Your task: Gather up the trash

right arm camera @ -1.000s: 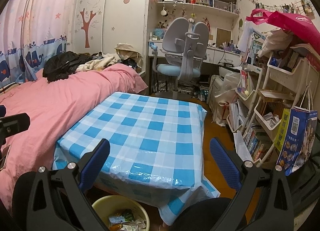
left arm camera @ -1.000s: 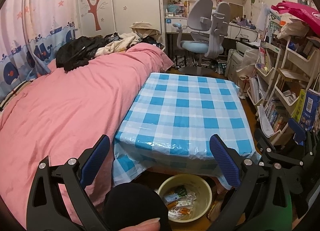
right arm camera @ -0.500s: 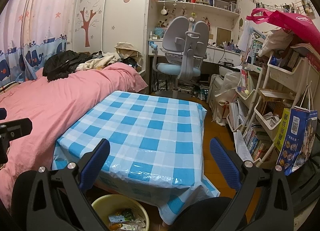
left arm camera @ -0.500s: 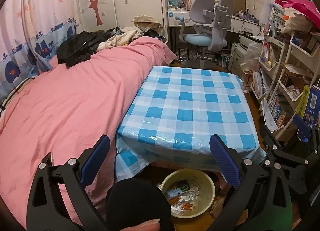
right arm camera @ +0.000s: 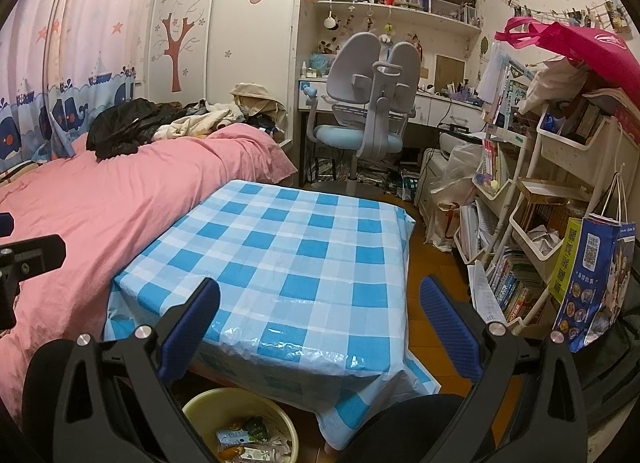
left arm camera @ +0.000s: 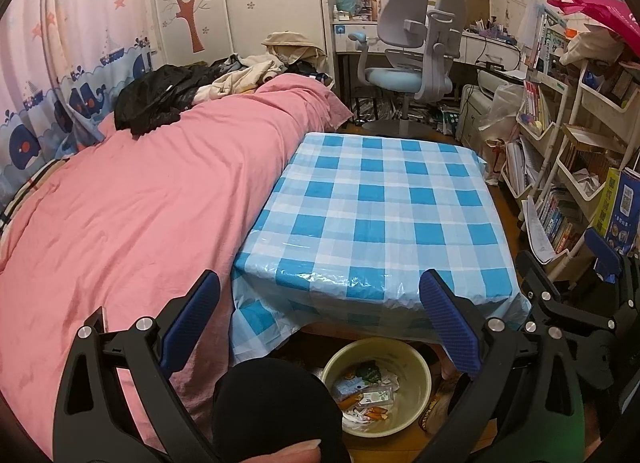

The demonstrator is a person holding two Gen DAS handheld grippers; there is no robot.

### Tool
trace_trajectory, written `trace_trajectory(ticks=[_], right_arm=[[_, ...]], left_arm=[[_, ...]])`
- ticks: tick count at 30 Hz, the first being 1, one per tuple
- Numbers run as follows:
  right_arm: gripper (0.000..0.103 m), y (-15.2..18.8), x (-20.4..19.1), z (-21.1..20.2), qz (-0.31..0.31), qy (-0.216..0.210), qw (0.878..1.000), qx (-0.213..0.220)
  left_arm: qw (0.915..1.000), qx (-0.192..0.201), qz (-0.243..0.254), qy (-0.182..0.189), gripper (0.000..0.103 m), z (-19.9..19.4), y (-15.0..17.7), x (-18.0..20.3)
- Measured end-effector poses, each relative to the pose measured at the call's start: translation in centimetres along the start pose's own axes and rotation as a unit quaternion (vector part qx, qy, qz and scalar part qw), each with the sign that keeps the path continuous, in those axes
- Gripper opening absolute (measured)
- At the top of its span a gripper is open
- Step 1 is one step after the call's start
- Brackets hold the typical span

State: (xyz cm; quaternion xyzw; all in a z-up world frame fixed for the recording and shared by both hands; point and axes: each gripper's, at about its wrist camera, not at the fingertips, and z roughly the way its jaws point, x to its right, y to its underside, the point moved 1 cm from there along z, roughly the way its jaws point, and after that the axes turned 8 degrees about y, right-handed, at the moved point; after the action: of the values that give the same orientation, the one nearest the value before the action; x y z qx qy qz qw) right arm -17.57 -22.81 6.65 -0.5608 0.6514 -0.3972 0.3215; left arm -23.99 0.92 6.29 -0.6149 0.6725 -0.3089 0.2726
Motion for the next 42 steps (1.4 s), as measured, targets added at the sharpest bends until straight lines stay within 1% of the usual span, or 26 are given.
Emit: trace_trajectory(ticks=[12,29,33,38,42], right_arm=[[0.096,0.0,-0.2,-0.2,-0.002,0.002,1.000,0.006],[0.096,-0.8,-0.1,-0.7,-0.004,0.009,1.000,0.023],[0.096,-1.0,0.0,-0.9,-0.003,0.012,0.999,0.031],[0.096,-1.3,0.1,-1.5,-0.001,0.015,0.999,0.052],[0.096,-1.4,0.1,-1.4,-0.001,0.015,0.999,0.051]], left_arm=[[1.0000,0.003,0.001,0.001,0.096,-0.1,-0.1,0.2],[1.0000,0.005,0.001,0.002,0.096,-0.1,-0.2,0.1],[1.0000,0.005,0.001,0.003,0.096,-0.1,-0.4,0.2],[1.0000,0.005,0.001,0.003,0.096,-0.2,-0.4,0.1],[1.0000,0.006,0.001,0.003,0.096,-0.2,-0.3,0.1]])
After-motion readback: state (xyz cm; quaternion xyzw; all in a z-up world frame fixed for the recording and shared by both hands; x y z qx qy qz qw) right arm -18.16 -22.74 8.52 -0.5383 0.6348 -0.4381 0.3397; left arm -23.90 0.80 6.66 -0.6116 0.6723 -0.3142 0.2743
